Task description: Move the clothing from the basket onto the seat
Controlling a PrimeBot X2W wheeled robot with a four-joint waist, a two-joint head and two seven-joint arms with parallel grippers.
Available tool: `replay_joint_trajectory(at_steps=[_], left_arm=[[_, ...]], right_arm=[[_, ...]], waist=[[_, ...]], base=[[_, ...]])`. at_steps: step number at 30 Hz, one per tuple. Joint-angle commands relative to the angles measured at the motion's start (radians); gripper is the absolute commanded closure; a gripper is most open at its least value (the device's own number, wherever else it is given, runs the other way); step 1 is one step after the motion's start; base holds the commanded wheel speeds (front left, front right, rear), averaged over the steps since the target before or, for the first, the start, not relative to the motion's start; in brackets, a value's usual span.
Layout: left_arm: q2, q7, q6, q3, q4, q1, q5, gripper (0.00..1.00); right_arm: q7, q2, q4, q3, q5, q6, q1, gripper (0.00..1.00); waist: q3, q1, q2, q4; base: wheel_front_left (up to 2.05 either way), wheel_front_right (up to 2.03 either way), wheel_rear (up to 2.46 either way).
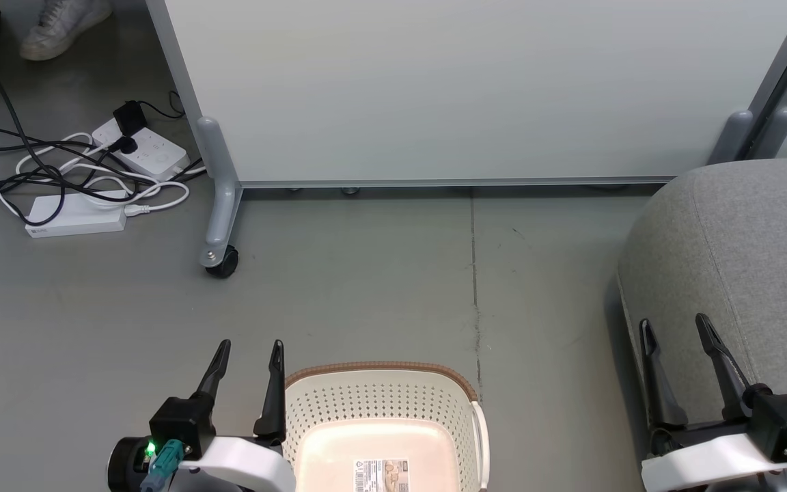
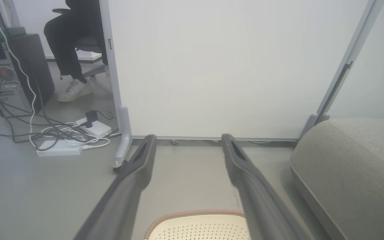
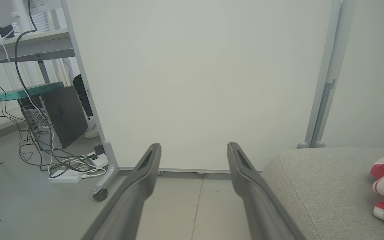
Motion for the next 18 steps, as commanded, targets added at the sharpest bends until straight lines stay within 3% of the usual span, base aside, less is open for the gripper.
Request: replay_joint_trajectory(at_steps=[1, 4, 18], left_arm=[[0.003, -0.002, -0.001, 0.007, -0.004, -0.009, -0.008, 0.0], [0.004, -0.002, 0.006, 0.015, 0.002, -0.011, 0.0, 0.0], [0.004, -0.002, -0.076, 0.045, 0.01, 0.005, -0.074, 0.0]], right_arm=[[-0.004, -0.001, 0.0, -0.005, -0.001, 0.0, -0.004, 0.0], [-0.004, -0.001, 0.001, -0.012, 0.003, 0.0, -0.008, 0.0], [-0.004, 0.0, 0.001, -0.013, -0.002, 0.0, -0.01, 0.0]], waist=[[0.0, 0.0, -0.0001, 0.0], [-0.002, 0.0, -0.0001, 0.0], [-0.009, 0.0, -0.0001, 0.003]], base=[[0.0, 0.0, 0.0], [0.0, 0.0, 0.0], [0.0, 0.0, 0.0]])
